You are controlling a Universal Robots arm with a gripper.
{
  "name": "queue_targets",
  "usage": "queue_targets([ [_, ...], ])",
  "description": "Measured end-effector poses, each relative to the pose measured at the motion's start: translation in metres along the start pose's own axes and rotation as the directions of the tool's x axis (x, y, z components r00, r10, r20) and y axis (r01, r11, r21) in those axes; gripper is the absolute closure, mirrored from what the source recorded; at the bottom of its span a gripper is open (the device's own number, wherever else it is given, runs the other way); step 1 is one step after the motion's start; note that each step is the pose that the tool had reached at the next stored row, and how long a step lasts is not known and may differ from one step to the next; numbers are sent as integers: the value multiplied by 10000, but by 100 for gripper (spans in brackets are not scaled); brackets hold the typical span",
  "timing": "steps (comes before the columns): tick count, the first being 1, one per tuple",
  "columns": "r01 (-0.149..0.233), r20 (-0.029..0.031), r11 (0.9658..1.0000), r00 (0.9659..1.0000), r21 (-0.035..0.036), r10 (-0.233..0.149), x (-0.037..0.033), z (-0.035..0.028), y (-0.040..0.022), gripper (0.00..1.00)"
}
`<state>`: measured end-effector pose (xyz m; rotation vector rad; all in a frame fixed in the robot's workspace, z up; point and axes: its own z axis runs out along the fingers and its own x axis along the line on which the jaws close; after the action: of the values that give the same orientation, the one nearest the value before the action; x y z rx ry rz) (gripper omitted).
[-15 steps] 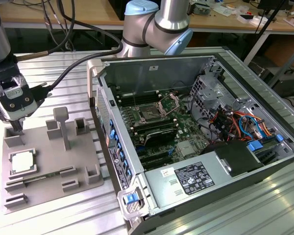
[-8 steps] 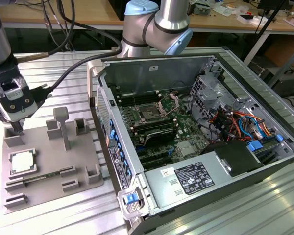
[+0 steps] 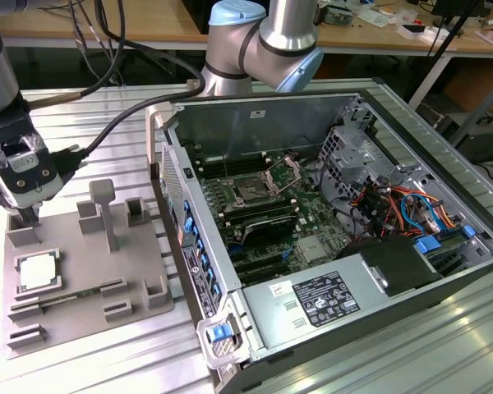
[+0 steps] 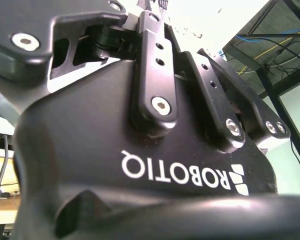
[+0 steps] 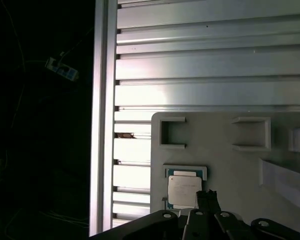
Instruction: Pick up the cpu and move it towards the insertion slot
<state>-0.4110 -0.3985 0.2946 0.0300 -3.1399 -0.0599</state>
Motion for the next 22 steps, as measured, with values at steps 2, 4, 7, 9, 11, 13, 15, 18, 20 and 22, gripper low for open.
queue_targets([
  [2,0,0,10000,10000,0,0,0,5,0,89],
  [4,0,1,10000,10000,-1,0,0,11,0,89],
  [7,0,0,10000,10000,0,0,0,17,-1,89],
  [9,0,1,10000,10000,-1,0,0,22,-1,89],
  [11,0,1,10000,10000,-1,0,0,28,-1,89],
  [13,0,0,10000,10000,0,0,0,36,-2,89],
  [15,0,1,10000,10000,-1,0,0,42,-2,89],
  [18,0,1,10000,10000,0,0,0,51,-2,89],
  [20,0,0,10000,10000,-1,0,0,56,-2,89],
  [22,0,1,10000,10000,0,0,0,59,-2,89],
])
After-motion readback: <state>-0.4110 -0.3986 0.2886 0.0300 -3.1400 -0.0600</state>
